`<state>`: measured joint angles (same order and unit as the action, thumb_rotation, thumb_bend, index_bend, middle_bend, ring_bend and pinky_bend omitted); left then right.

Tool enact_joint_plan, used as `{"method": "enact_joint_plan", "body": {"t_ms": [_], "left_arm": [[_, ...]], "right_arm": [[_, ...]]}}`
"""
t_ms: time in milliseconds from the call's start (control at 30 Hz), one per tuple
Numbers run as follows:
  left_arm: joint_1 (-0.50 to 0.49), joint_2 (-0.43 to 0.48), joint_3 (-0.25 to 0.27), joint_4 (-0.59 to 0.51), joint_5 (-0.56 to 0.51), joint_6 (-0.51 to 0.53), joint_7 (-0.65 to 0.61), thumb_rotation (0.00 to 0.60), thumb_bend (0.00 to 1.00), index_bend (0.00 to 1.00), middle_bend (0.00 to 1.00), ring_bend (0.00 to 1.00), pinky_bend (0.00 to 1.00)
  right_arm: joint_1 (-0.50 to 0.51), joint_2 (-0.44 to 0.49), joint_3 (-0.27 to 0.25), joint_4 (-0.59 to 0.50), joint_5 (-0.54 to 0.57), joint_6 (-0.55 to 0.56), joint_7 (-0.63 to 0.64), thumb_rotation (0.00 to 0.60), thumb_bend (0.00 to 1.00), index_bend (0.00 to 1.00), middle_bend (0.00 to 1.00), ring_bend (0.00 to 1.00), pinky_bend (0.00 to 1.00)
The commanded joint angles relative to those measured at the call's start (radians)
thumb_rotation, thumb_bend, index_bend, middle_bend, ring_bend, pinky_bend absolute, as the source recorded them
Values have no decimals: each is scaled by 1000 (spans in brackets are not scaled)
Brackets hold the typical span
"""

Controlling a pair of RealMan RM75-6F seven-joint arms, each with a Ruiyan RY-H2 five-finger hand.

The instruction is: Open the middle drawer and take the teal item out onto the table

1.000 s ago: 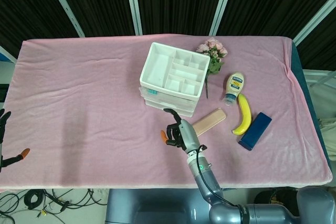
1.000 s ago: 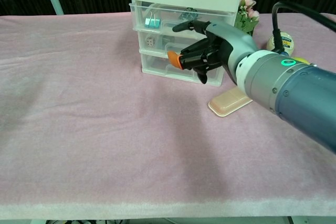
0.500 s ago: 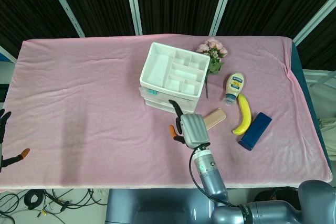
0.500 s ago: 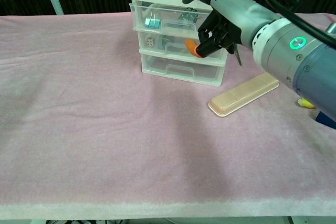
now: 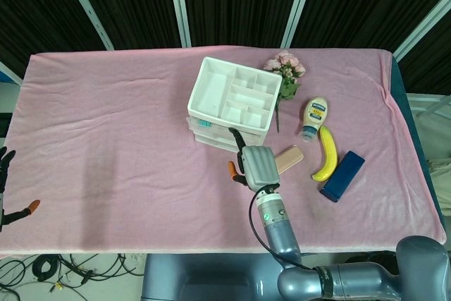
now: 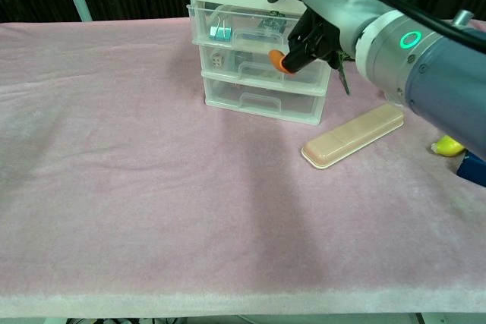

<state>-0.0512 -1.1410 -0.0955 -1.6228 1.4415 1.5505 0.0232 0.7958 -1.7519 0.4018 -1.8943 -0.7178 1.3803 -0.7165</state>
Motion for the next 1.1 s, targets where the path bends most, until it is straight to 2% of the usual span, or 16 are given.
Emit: {"method": "enact_joint_plan", "body": {"t_ms": [33,567,1100], "left_arm": [[0,1,2,-1,1,-3,-3,600,9,0,0,0,0],[-1,1,1,0,-1,-4,-5,600,8,0,0,0,0],[-1,4,2,-4,-3,-7,-13,600,9,0,0,0,0]], "right_arm": [[7,-3,10,10,17,4,-6,600,388,148,816,864,767],[29,-2,21,26,68,7,-24,600,390,302,816,864,767],[30,2,-8,-24,54,32,-22,600,392,342,816,864,767]]}}
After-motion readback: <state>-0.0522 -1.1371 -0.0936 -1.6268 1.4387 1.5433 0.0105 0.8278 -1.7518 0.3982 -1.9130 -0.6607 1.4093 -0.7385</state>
